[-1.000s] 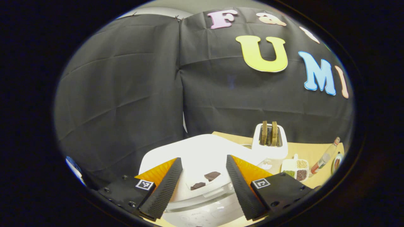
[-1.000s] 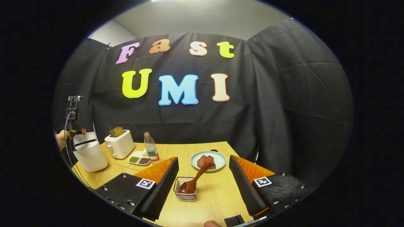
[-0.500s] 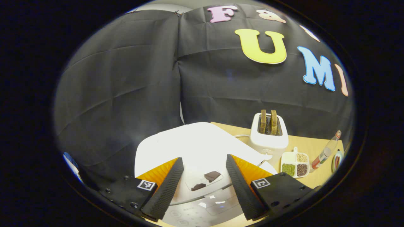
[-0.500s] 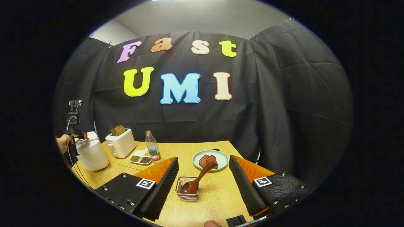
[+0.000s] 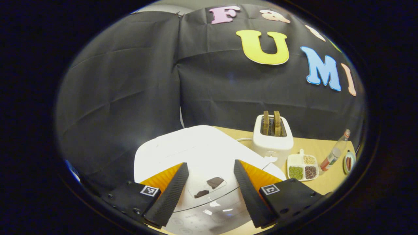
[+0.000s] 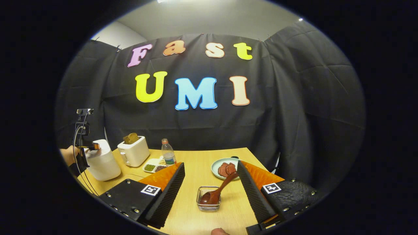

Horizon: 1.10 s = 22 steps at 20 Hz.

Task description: Close the left gripper, press the button to open the rice cooker; take a wooden spoon from the chopstick holder with the right hand, scoop a spoonful of rice and pour it into the rice cooker, then put the wooden spoon back into the chopstick holder.

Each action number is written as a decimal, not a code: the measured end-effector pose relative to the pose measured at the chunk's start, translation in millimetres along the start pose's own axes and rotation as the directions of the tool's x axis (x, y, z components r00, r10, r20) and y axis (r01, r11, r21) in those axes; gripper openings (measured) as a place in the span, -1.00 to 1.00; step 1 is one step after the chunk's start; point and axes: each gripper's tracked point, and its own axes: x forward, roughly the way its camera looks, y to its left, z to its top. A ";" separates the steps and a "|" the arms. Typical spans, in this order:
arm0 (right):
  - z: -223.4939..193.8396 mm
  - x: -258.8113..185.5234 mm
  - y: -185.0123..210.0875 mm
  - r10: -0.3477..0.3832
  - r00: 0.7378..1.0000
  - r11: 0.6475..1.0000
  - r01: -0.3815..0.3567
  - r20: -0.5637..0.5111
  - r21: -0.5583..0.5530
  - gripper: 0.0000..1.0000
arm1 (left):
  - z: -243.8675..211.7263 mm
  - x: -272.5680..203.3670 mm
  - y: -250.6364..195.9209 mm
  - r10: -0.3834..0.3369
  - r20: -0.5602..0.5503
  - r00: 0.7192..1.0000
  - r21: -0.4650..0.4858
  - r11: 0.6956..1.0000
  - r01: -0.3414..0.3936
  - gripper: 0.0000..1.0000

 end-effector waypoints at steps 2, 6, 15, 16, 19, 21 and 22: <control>12.7 2.8 10.7 0.022 0.999 1.000 -0.022 0.028 -0.001 0.95 | 8.0 -8.8 2.7 -0.016 0.035 0.999 -0.007 1.000 0.017 0.94; 38.1 4.2 33.5 0.064 0.994 0.998 -0.065 0.083 0.007 0.96 | 55.3 -61.7 -3.0 -0.086 0.209 0.974 -0.004 0.996 0.089 0.90; 87.6 -3.5 75.1 0.111 0.976 0.994 -0.111 0.190 -0.011 0.96 | 111.5 -201.1 -24.6 -0.230 0.420 0.878 0.044 0.971 0.233 0.94; 92.1 -3.6 79.1 0.110 0.973 0.994 -0.108 0.205 -0.021 0.96 | 115.1 -217.3 -24.8 -0.239 0.440 0.866 0.046 0.969 0.244 0.97; 95.5 -8.2 85.9 0.111 0.967 0.994 -0.104 0.230 -0.044 0.95 | 116.7 -261.4 -28.2 -0.268 0.493 0.828 0.089 0.962 0.258 0.90; 97.1 -14.0 85.0 0.102 0.963 0.994 -0.092 0.248 -0.054 0.95 | 113.0 -280.9 -33.4 -0.281 0.515 0.809 0.117 0.959 0.259 0.90; 97.4 -16.2 83.7 0.095 0.963 0.995 -0.084 0.254 -0.055 0.95 | 108.4 -288.0 -37.3 -0.292 0.517 0.805 0.126 0.956 0.266 0.93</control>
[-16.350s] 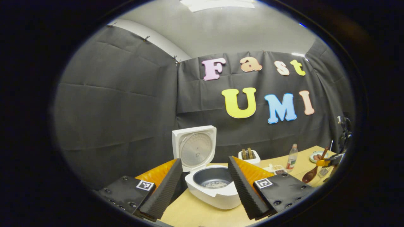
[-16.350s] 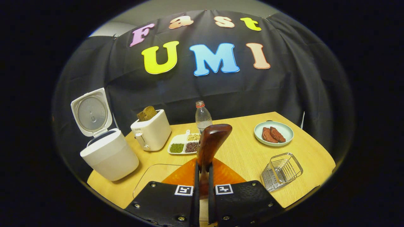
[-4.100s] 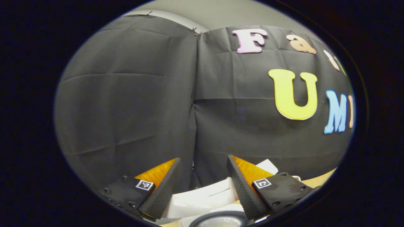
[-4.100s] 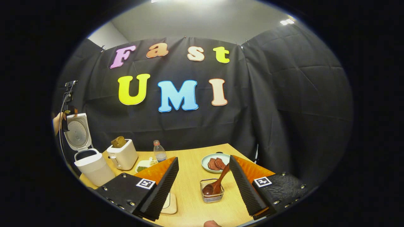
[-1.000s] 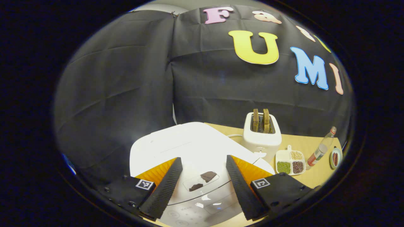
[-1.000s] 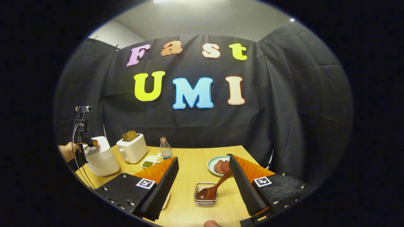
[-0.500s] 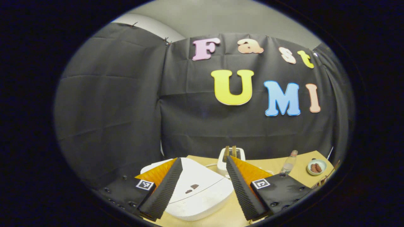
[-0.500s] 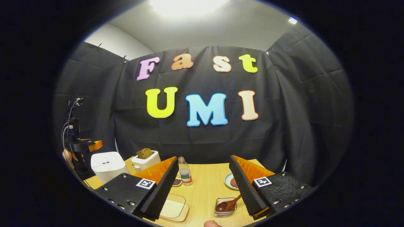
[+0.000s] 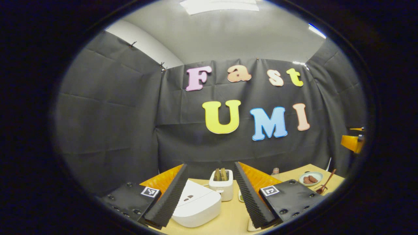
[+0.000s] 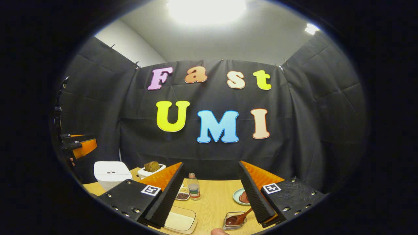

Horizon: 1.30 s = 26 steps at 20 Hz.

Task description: Close the left gripper, press the button to open the rice cooker; take a wooden spoon from the chopstick holder with the right hand, scoop a spoonful of rice and pour it into the rice cooker, then put the wooden spoon back into the chopstick holder.

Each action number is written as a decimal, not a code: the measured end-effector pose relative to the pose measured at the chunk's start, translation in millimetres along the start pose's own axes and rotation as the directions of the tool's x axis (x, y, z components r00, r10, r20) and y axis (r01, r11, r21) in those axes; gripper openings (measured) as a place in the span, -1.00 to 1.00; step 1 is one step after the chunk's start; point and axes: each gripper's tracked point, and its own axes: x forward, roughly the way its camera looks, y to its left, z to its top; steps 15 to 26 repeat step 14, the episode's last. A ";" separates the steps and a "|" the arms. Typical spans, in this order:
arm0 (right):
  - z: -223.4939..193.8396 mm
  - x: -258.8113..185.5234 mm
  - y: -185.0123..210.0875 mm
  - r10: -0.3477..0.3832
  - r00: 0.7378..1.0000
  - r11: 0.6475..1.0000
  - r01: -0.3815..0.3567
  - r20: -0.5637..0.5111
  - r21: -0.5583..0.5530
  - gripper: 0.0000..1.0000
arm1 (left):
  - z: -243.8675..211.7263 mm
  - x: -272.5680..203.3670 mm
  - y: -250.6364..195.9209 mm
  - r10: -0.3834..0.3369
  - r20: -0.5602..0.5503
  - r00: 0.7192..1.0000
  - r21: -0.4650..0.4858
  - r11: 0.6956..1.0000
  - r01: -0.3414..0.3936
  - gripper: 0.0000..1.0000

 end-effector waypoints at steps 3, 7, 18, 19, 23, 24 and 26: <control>-4.5 -6.4 0.4 -0.013 1.000 1.000 0.013 -0.004 0.021 0.95 | -3.7 -19.0 -10.6 -0.016 -0.010 1.000 -0.018 1.000 0.016 0.90; -5.4 -14.3 -0.2 -0.028 1.000 1.000 0.028 0.009 0.013 0.94 | -5.6 -39.0 -14.9 -0.017 0.001 1.000 -0.042 0.999 0.017 0.94; -2.5 -18.0 10.9 -0.007 1.000 1.000 0.007 0.020 0.001 0.95 | 4.5 -50.3 -5.4 0.000 0.033 0.999 -0.045 0.999 0.001 0.93; -2.5 -18.0 10.9 -0.007 1.000 1.000 0.007 0.020 0.001 0.95 | 4.5 -50.3 -5.4 0.000 0.033 0.999 -0.045 0.999 0.001 0.93; -2.5 -18.0 10.9 -0.007 1.000 1.000 0.007 0.020 0.001 0.95 | 4.5 -50.3 -5.4 0.000 0.033 0.999 -0.045 0.999 0.001 0.93; -2.5 -18.0 10.9 -0.007 1.000 1.000 0.007 0.020 0.001 0.95 | 4.5 -50.3 -5.4 0.000 0.033 0.999 -0.045 0.999 0.001 0.93; -2.5 -18.0 10.9 -0.007 1.000 1.000 0.007 0.020 0.001 0.95 | 4.5 -50.3 -5.4 0.000 0.033 0.999 -0.045 0.999 0.001 0.93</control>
